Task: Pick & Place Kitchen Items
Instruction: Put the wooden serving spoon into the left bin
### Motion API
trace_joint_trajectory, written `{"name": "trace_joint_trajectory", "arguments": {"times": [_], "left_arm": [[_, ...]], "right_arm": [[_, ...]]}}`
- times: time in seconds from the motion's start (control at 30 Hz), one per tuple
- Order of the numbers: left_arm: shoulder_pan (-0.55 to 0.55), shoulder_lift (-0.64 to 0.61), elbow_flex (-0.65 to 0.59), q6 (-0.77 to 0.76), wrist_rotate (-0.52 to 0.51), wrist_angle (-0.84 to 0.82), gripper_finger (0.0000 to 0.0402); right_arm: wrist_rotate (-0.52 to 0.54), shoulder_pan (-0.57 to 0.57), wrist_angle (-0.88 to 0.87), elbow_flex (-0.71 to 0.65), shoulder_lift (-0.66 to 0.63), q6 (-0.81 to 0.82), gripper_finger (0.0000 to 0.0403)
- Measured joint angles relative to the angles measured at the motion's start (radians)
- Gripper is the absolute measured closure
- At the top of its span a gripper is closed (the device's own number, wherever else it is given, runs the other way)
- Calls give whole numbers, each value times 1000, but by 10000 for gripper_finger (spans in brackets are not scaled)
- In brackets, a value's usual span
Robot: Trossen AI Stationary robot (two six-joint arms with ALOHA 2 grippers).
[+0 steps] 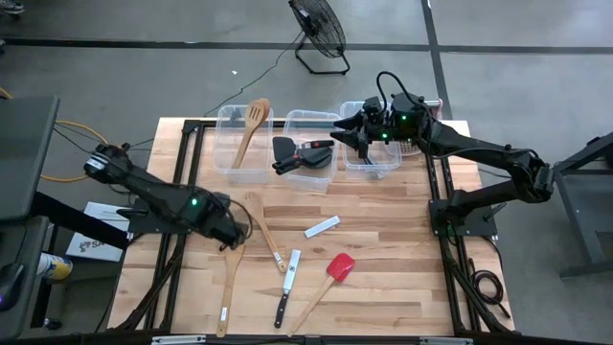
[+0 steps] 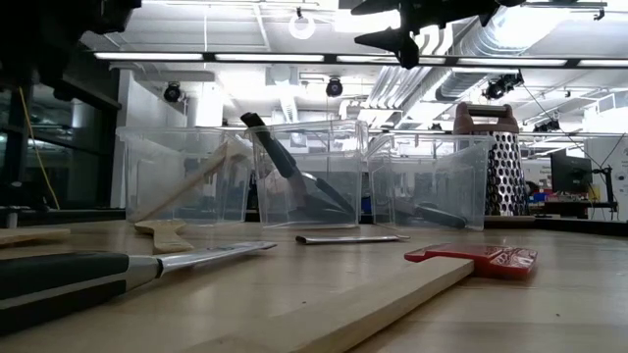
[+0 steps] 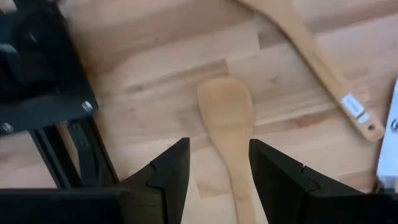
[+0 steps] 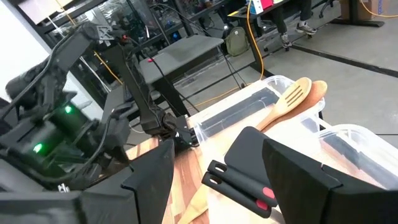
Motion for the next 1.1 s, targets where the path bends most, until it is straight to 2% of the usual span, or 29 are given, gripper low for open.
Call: {"name": "trace_joint_trajectory", "arguments": {"times": [0.17, 0.47, 0.7, 0.9, 1.1], "left_arm": [[-77, 56, 0, -89, 17, 44, 232], [-179, 152, 0, -200, 29, 191, 155], [-231, 260, 0, -329, 55, 276, 156], [-261, 339, 0, -366, 64, 335, 160], [-267, 404, -1, -359, 128, 342, 160]], "right_arm": [[0, 0, 0, 0, 0, 7, 167], [-1, 3, 0, 0, 0, 48, 167], [-24, 3, 0, 0, 0, 69, 167], [-30, 3, -10, 0, 0, 70, 167], [-27, 3, -68, 0, 0, 67, 167]]}}
